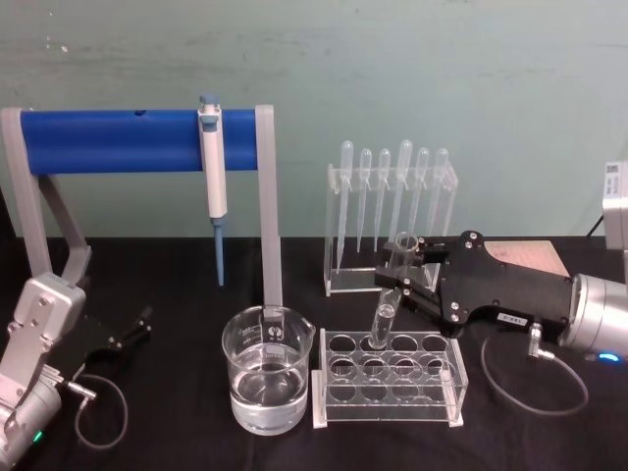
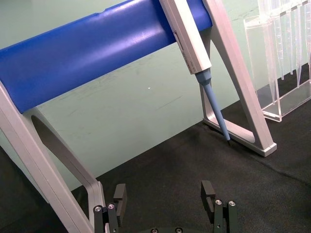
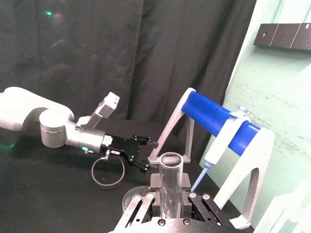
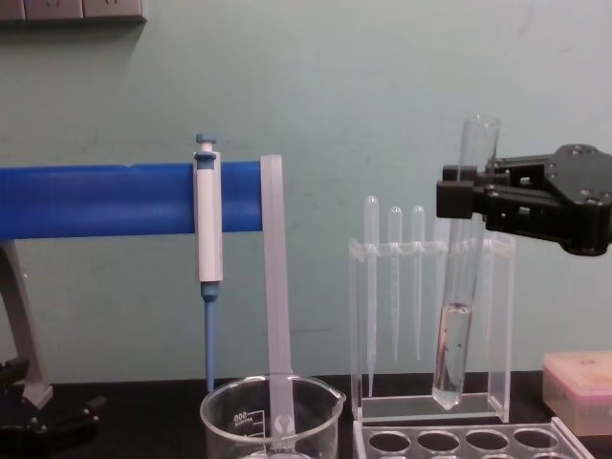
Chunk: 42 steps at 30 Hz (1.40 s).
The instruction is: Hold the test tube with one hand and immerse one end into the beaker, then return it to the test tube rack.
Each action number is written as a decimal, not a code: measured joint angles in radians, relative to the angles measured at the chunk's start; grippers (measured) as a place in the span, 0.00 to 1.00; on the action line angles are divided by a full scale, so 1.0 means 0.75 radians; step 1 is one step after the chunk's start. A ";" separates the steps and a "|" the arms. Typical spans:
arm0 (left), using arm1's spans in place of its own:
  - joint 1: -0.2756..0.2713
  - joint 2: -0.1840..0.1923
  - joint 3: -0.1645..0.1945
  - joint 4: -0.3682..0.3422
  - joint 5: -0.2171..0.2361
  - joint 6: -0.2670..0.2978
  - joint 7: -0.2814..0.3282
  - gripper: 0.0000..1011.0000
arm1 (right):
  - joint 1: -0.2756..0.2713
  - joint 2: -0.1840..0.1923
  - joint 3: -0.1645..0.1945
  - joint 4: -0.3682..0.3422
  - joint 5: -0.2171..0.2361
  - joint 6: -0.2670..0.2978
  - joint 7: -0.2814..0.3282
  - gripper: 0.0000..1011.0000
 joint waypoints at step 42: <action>0.000 0.000 0.000 0.000 0.000 0.000 0.000 0.99 | -0.090 -0.097 0.033 0.158 -0.034 -0.099 0.030 0.22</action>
